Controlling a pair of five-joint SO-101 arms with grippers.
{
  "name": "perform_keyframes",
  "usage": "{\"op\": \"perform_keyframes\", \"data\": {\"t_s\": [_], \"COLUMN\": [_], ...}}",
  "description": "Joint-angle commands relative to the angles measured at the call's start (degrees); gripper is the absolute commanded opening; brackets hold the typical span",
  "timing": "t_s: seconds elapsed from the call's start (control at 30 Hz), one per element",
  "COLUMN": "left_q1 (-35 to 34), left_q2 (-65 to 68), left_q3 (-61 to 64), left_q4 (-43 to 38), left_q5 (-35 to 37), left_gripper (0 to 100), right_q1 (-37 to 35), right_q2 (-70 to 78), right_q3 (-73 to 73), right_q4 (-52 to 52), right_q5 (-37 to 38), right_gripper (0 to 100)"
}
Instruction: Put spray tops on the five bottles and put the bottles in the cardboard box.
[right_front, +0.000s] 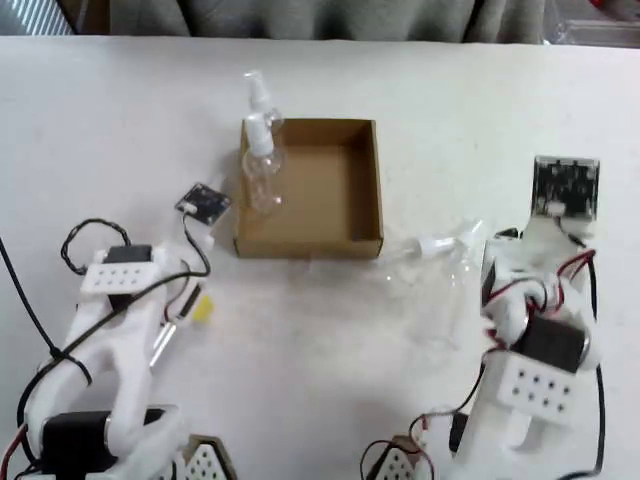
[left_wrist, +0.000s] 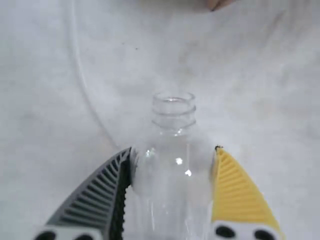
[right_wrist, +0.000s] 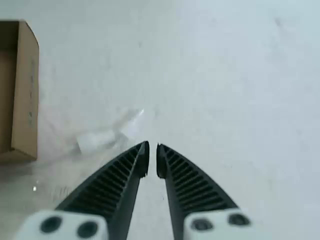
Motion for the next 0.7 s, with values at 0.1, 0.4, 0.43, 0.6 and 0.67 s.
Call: {"op": "perform_keyframes", "data": {"t_s": [0.1,0.4,0.43,0.6,0.67], "left_q1": [-0.5,-0.3,-0.2,0.0,0.7], "left_q2": [-2.2,-2.2,-2.2,-2.2,-2.3], "left_q3": [0.2,0.3,0.3,0.3,0.3], "left_q4": [-2.1,-2.3,-2.3,-2.3,-2.3], "left_q5": [0.3,0.4,0.5,0.8,1.0], "left_gripper": [2,2,2,2,2], "right_q1": [0.1,-0.1,0.1,-2.6,-3.6], "right_q2": [14.3,20.6,20.7,20.8,21.6], "right_q3": [-11.5,-13.8,-13.4,-8.3,-6.0], "right_q4": [4.4,1.8,1.5,-3.3,-6.2], "right_q5": [-5.6,-15.4,-15.6,-23.0,-26.0], "right_gripper": [2.5,11.7,13.8,12.2,12.2]}}
